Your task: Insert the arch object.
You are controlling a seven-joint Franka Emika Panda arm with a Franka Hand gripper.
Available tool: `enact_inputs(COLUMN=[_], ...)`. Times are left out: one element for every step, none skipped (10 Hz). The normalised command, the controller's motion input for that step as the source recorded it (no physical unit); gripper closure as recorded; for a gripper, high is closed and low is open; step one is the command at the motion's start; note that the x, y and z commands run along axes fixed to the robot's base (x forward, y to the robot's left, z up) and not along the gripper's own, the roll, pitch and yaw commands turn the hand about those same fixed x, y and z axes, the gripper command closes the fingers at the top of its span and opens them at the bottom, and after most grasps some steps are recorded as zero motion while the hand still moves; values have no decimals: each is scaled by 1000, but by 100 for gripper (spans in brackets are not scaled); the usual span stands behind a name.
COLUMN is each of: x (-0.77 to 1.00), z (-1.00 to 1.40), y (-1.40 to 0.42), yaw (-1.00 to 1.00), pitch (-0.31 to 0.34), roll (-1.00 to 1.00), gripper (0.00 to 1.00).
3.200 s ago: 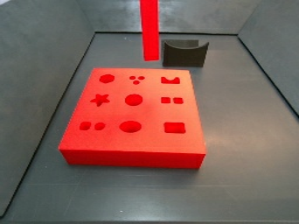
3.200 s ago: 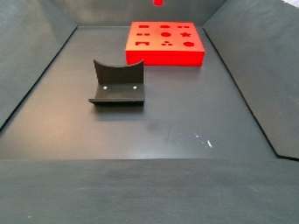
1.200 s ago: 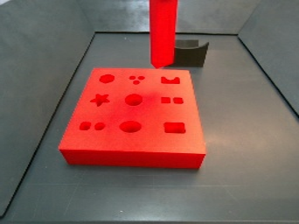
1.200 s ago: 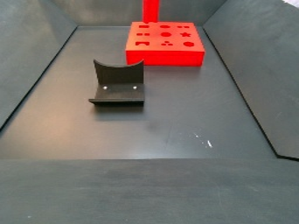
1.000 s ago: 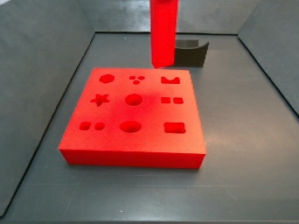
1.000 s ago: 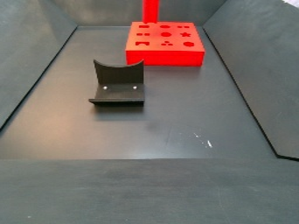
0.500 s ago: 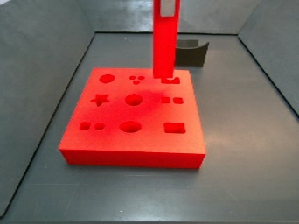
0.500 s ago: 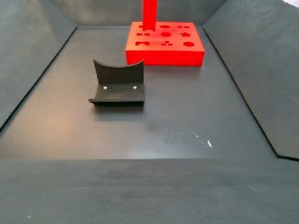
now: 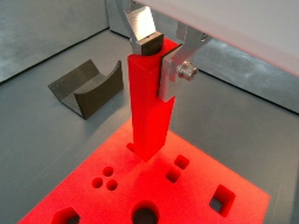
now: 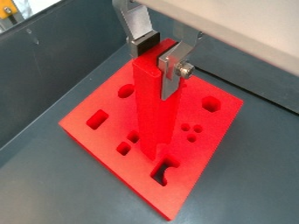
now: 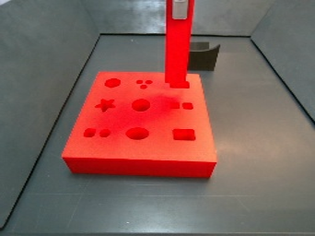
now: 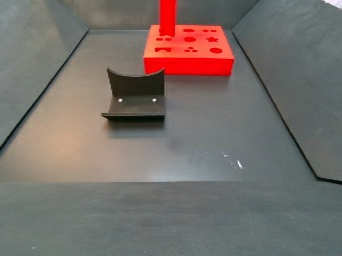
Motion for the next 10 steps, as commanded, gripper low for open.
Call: enact_inputs(x=[694,649,403,360,380,271,143,111,0,-357], z=[-134,-23,0,0,-63,-231,-269,-191,0,386], y=[137,109,134,146,46,117,206,314,349,14], yaw=[-217,-146,-203,-197,-69,86,243,337,397,97], pitch=[290,377,489,500,386,170,44,1,-24,-210], roll=[-103,-97,-33,-30,-111,-69,-61,-129,-207,0], gripper=[100,100,100,100,100,100,100,100,100,100])
